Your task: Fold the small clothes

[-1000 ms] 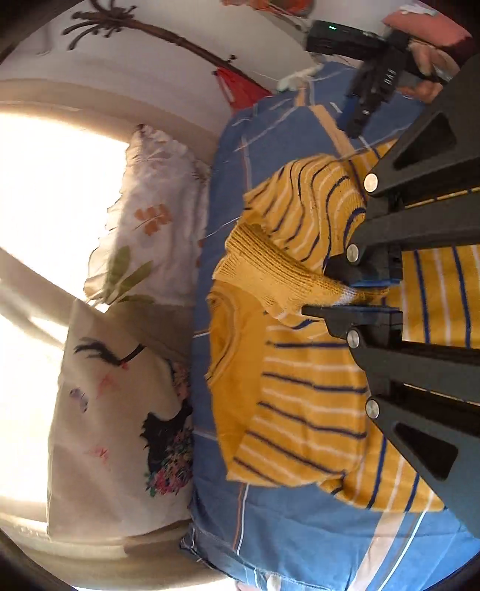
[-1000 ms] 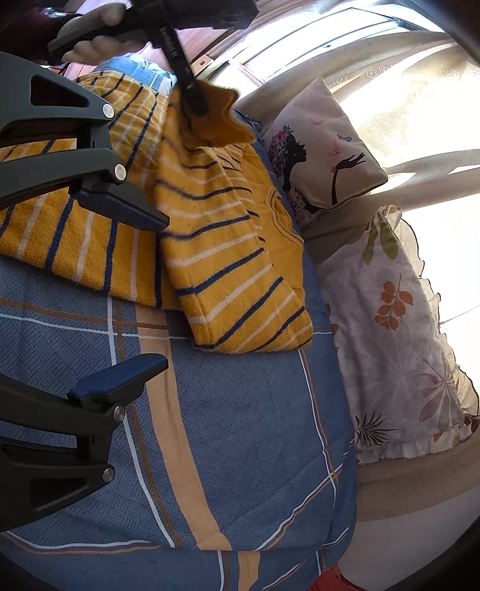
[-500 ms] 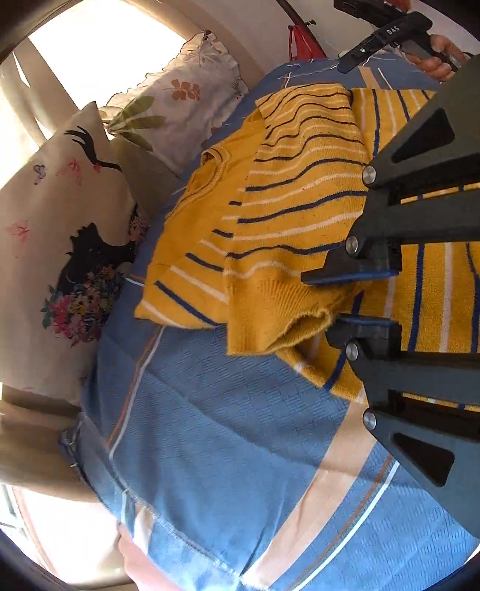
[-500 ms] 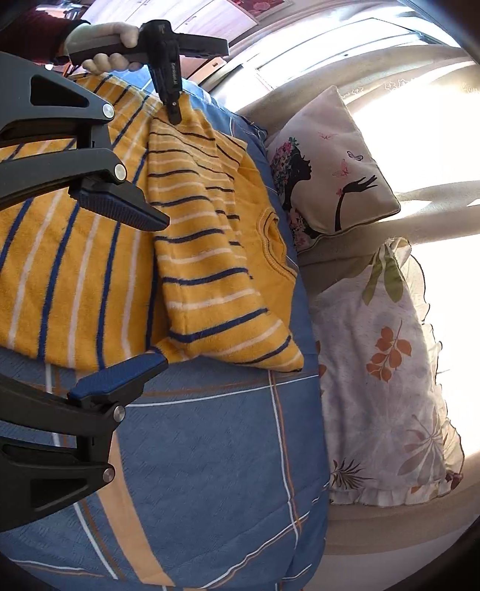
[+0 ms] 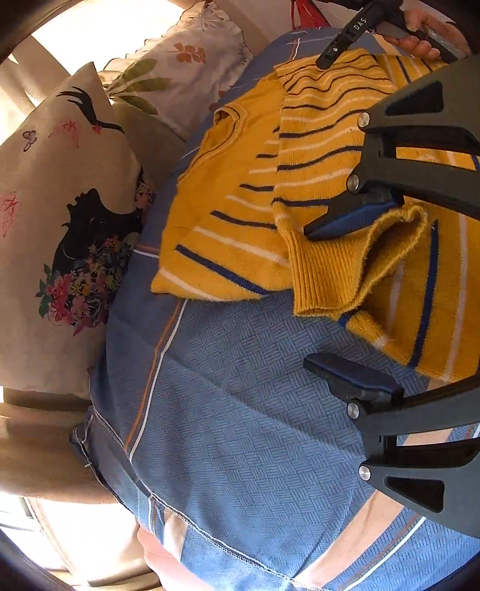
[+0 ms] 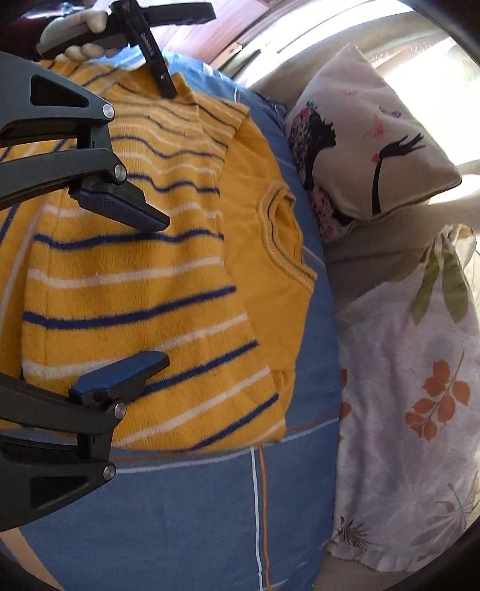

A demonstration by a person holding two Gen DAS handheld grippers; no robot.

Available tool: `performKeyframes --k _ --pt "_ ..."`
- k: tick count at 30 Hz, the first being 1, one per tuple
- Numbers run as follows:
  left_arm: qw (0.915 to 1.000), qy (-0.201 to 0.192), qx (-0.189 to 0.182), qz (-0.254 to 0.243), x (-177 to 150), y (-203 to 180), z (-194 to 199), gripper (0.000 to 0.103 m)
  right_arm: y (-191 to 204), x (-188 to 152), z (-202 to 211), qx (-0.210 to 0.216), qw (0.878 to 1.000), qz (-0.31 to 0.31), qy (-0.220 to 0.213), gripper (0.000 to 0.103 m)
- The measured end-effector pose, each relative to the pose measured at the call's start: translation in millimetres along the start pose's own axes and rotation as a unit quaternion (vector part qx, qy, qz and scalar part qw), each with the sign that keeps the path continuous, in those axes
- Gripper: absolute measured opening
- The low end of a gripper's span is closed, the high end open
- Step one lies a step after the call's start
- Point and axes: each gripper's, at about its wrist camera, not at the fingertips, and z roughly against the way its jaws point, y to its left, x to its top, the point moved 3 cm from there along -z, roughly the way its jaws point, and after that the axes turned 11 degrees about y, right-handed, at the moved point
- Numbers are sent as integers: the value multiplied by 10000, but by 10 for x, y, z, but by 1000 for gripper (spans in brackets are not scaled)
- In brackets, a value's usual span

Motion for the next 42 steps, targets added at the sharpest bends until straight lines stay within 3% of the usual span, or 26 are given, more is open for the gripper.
performKeyframes --k 1,6,8,11,12,15,18,21,26,31,35,39,42 --pt "10000 -77 -60 -5 -19 0 68 63 -47 -11 63 -168 9998 -74 -109 69" --pt "9996 -123 -246 5 -291 166 353 63 -300 -248 434 69 9988 -332 -346 74" --pt "9992 15 -341 218 -440 335 389 63 -420 -433 506 182 9986 -441 -249 75" --pt "9938 384 -818 641 -676 553 321 62 -611 -725 508 580 9954 -758 68 76" --pt "9927 270 -963 679 -737 577 348 63 -662 -822 488 812 9925 -900 160 76" --pt "9899 358 -1243 578 -931 506 398 63 -751 -1044 520 1714 9777 -1206 124 78" --pt "9834 456 -1678 508 -1163 404 438 63 -724 -1233 509 3048 9400 -1503 304 78" --pt "9745 530 -2130 456 -1432 337 508 63 -581 -1428 598 3443 9295 -1289 285 78" --pt "9659 540 -2513 314 -1825 231 638 63 -374 -1813 768 4063 9077 -972 386 78" --pt "9636 469 -2622 220 -2070 181 723 63 -186 -2214 825 4265 8993 -697 667 81" --pt "9656 494 -2547 145 -2196 179 716 63 -31 -2492 673 4047 9079 -547 945 81" --pt "9720 617 -2268 -36 -2347 152 623 63 98 -2617 524 3645 9239 -370 1101 81" --pt "9745 743 -2115 -76 -2405 115 512 63 154 -2671 439 3554 9266 -306 1192 81"
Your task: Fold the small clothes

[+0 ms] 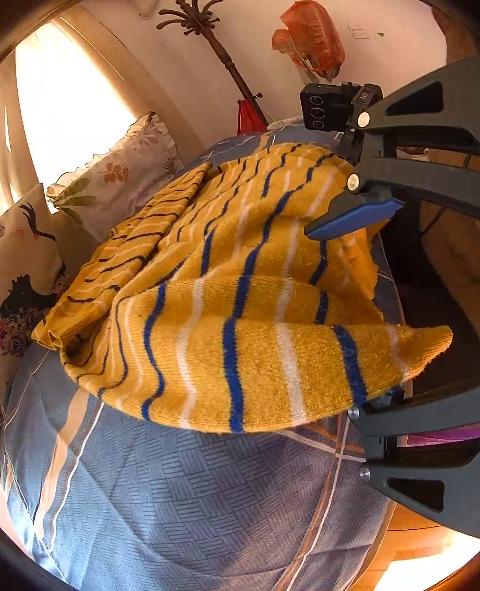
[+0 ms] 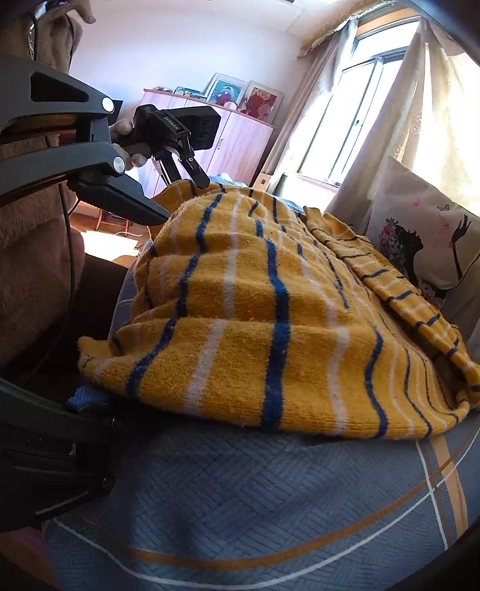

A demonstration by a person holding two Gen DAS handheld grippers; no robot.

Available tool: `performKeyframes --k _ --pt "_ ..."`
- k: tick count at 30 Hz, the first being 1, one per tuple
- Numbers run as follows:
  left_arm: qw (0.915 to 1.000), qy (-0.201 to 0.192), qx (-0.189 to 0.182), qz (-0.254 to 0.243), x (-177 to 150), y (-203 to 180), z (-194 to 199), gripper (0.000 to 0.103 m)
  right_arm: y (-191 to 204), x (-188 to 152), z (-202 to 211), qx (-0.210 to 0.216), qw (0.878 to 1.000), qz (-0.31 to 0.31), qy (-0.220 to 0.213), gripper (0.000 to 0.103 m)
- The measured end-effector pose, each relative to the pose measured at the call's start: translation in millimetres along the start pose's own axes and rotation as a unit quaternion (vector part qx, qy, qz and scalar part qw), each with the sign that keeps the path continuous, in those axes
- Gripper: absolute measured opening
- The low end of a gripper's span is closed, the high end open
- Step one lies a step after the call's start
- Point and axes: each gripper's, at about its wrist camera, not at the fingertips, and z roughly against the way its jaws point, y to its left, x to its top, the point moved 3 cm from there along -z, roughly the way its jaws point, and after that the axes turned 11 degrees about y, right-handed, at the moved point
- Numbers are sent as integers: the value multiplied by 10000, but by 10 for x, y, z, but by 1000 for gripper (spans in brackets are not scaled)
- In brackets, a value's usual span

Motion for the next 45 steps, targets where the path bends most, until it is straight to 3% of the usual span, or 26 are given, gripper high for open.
performKeyframes --k 3,6,8,9,10,14,19,23,26,31,36,40,45 --pt "9993 250 -113 244 -84 107 -142 62 -36 -30 -93 -101 9999 -9 67 80" --pt "9974 391 -354 501 -125 177 -240 39 -99 -86 -206 -62 9998 -99 175 72" --pt "9970 407 -378 540 -134 167 -238 16 -151 -103 -252 16 9995 -210 227 50" --pt "9972 418 -352 515 -134 146 -218 14 -196 -83 -268 58 9994 -245 248 26" --pt "9975 420 -291 488 -132 114 -186 12 -199 -82 -265 64 9994 -244 250 15" --pt "9994 264 -159 127 -165 -100 118 7 5 -135 -76 -17 9996 158 219 11" --pt "9990 -169 -313 -281 -329 -405 545 7 305 -373 383 240 9976 652 -23 8" --pt "9991 -122 -374 -173 -377 -372 507 7 313 -550 627 186 9976 601 -278 8" --pt "9992 -121 -370 -124 -285 -336 488 7 293 -478 593 240 9979 522 -295 8" --pt "9965 -581 -294 -526 199 -586 657 7 559 -112 677 273 9945 913 -439 8" --pt "9912 -971 119 -886 1100 -849 640 7 831 656 929 79 9879 1265 -898 8" --pt "9934 -870 365 -645 1985 -910 321 7 820 1505 958 44 9881 1064 -1111 8" --pt "9952 -584 769 -169 2818 -760 -215 7 411 2445 757 -406 9922 306 -1137 8"
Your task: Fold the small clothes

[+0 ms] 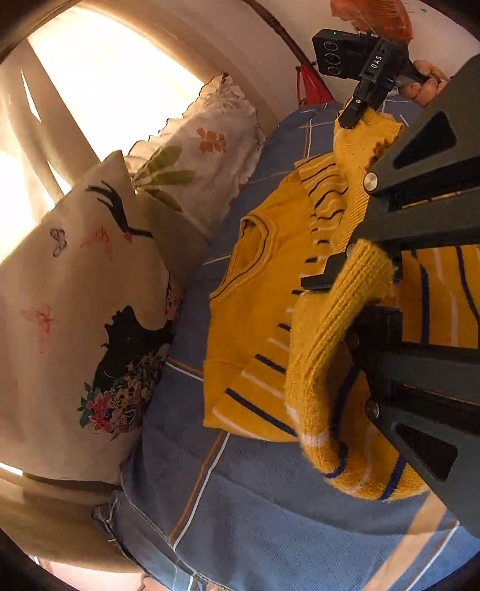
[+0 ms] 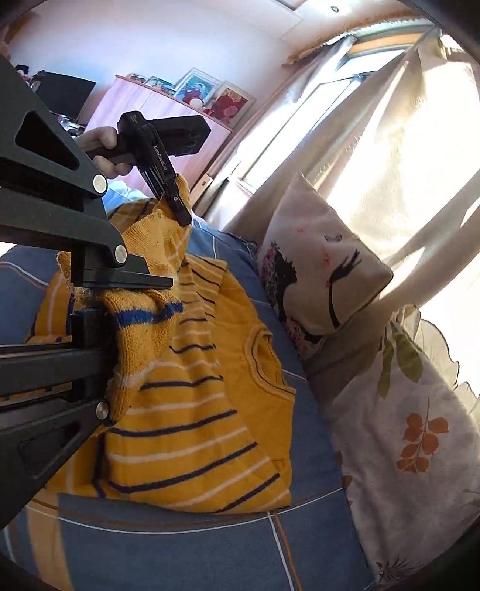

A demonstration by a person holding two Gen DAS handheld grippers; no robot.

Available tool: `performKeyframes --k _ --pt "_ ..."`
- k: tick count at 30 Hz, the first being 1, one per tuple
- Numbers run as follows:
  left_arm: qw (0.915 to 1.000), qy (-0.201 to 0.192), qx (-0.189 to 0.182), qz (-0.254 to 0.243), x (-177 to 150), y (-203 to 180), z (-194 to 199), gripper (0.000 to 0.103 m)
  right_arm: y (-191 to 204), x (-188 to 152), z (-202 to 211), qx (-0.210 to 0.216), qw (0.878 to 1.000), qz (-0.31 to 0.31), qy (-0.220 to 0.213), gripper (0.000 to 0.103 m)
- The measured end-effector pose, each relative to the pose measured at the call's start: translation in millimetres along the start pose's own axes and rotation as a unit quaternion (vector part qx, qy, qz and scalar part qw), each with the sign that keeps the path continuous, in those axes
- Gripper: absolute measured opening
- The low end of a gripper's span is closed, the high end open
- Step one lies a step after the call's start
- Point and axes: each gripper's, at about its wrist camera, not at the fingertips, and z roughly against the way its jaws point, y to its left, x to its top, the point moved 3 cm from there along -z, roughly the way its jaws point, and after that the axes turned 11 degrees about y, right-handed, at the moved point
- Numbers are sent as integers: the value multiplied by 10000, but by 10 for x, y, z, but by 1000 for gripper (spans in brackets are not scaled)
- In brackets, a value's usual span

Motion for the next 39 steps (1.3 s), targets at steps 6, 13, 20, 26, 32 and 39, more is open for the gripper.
performKeyframes --k 6,13,20,26,32,39 --pt "9970 349 -454 527 284 242 -353 8 -655 466 -387 313 9943 -1010 152 11" --pt "9867 115 -1192 1101 491 495 -186 37 -1172 736 -427 906 9728 -2106 -326 38" --pt "9777 -332 -1324 1597 604 793 118 51 -1232 908 -312 783 9659 -2336 -796 68" --pt "9919 -135 -631 1090 246 850 274 56 -1277 676 167 58 9710 -2148 -1048 86" --pt "9978 132 -161 630 -268 938 307 63 -1350 132 254 -486 9809 -1800 -554 86" --pt "9981 295 419 348 -565 951 156 64 -981 -47 -161 -1107 9903 -829 -104 63"
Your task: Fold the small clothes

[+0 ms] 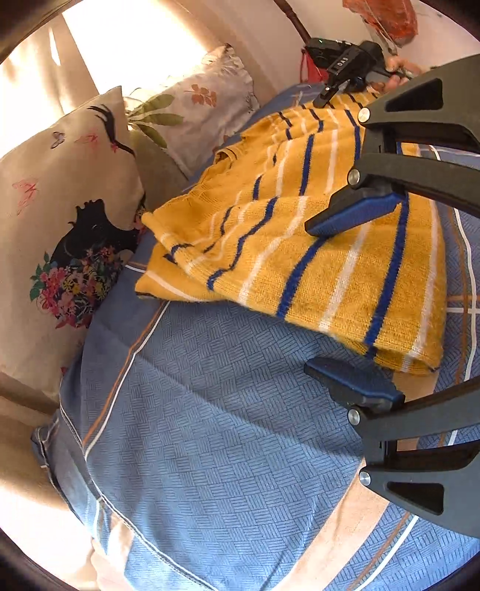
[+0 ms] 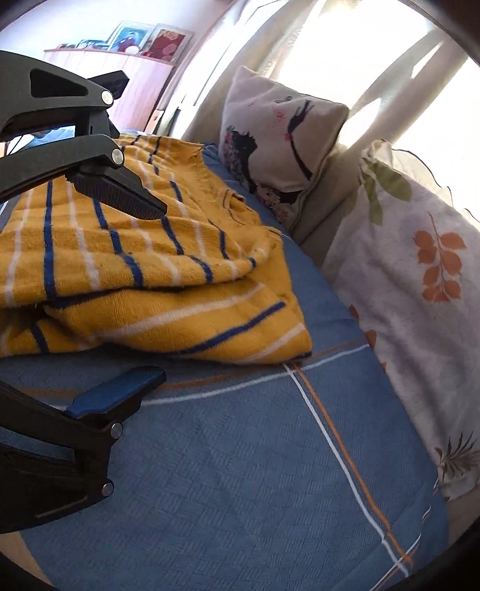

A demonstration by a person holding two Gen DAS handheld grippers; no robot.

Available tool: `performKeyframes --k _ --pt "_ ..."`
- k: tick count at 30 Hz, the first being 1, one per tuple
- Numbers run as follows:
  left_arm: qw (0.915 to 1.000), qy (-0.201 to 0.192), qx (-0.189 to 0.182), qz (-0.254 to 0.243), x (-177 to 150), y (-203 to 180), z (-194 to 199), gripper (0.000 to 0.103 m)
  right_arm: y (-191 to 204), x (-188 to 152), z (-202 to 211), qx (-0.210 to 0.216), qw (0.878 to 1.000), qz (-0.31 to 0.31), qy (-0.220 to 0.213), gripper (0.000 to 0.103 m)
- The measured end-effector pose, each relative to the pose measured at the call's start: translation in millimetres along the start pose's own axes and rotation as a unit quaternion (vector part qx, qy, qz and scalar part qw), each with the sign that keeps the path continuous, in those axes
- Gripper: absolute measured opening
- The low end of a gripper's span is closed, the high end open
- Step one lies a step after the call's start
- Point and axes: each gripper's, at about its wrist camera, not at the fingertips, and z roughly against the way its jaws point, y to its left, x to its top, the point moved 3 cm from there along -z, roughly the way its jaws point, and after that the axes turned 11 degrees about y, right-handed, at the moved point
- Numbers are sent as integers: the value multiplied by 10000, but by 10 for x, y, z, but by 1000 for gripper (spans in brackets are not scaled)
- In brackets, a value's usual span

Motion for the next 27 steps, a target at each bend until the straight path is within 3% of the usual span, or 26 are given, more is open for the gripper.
performKeyframes --k 1,2,5,8,10,12,14,17,20,22,27 --pt "9999 110 -17 -38 29 -39 0 35 55 -7 -67 -260 9994 168 135 35" --pt "9996 220 -191 3 55 -39 33 16 93 7 -85 -459 9985 273 141 28" --pt "9999 -156 53 52 143 -42 281 14 83 69 44 -467 9987 208 34 22" --pt "9981 -347 468 212 127 74 363 14 7 59 90 -787 9967 200 14 23" --pt "9976 -287 504 375 69 179 344 15 -34 27 68 -1003 9948 139 40 39" --pt "9980 -273 345 462 -14 245 349 17 -20 -14 181 -1123 9934 45 -212 44" --pt "9979 -331 157 526 -68 284 379 34 75 -40 323 -1278 9906 68 -476 44" --pt "9971 -519 -108 552 -90 278 438 49 441 -40 431 -1569 9834 526 -750 45" --pt "9965 -617 -258 510 -66 231 429 61 935 -56 274 -1299 9841 1062 -592 51" --pt "9961 -658 -224 542 -48 220 376 62 1274 -78 27 -988 9849 1397 -281 56" --pt "9938 -553 -442 855 -78 253 222 63 2046 -100 -776 -354 9781 1932 695 56"
